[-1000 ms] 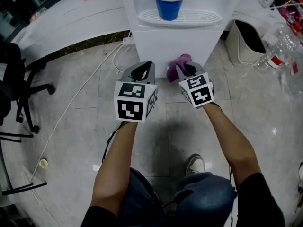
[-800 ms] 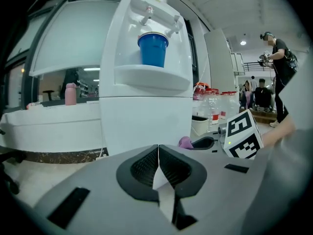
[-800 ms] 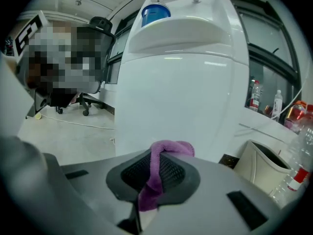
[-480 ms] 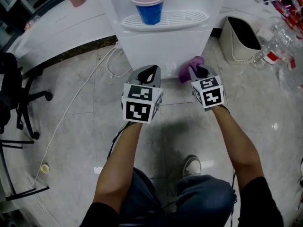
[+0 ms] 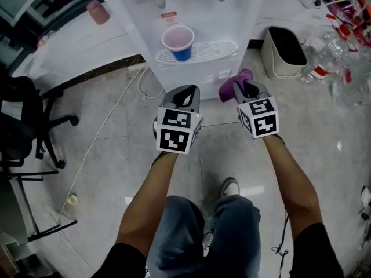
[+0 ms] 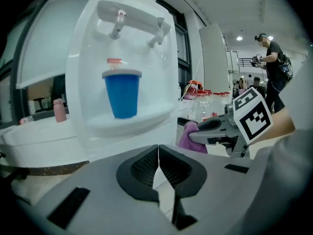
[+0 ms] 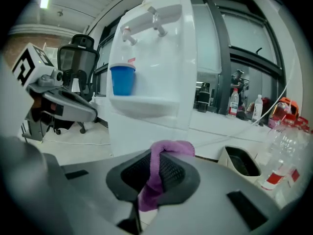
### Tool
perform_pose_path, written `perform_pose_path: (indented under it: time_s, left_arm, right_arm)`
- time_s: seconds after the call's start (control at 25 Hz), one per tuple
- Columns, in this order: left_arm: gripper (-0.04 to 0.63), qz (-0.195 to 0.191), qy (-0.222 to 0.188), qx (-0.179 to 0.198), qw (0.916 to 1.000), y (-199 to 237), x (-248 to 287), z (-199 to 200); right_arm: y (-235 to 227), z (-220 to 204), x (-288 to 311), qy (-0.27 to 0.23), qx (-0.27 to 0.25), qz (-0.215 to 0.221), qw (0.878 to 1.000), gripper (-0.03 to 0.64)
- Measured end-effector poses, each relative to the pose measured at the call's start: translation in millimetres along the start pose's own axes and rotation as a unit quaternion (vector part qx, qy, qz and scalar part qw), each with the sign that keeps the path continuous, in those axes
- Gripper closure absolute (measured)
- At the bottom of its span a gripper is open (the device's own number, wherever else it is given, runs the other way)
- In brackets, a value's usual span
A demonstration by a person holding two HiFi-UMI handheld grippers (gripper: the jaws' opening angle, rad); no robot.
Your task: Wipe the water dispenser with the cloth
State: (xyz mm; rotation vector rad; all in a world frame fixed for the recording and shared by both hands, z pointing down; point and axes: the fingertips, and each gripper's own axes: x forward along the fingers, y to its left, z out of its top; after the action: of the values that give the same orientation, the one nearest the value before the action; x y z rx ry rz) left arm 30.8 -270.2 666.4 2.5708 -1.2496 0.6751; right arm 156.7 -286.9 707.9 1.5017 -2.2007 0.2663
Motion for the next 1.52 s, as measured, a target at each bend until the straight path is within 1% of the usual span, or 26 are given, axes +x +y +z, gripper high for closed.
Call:
perform_pose_path:
  time_s: [0.16,0.4,0.64,0.92,1.04,1.28,1.36,1.52]
  left_arm:
    - [0.569,0.0,0.01,-0.002,0.9999,0,-41,59]
    - [0.569,0.008,0.019,-0.007,0.9998,3,-107,158]
    - [0.569,0.012,0.021,-0.007,0.9997,-4,-166,253]
    - [0.569,0.035,0.004,-0.001,0.9994,-14,-225,357]
    - [0.569,0.053,-0.004,-0.007,0.9986,-14,-251,390]
    - [0.569,0.087,-0.023,-0.013,0.9959,-9,-296,436]
    - [0.569,0.096,-0.029,-0.012,0.9949,-7,-308,446]
    - [0.569,0.105,-0.034,-0.005,0.9938,6,-321,454]
  right_arm:
    - [-2,60,-44,0.01,-0.002,0.004,1.0,0.584]
    - [-3,172,-113,0.005,-0.001,0.012,1.0,0.584]
    - [-8,281,-183,-0.015,0.002,0.02,1.0,0.584]
    - [-26,388,-255,-0.052,0.015,0.021,0.998,0.584]
    - [-35,424,-285,-0.068,0.022,0.017,0.997,0.584]
    - [-44,482,-329,-0.102,0.031,0.014,0.994,0.584]
    - [-44,496,-338,-0.11,0.032,0.016,0.993,0.584]
    - [-44,511,-349,-0.121,0.038,0.015,0.992,0.584]
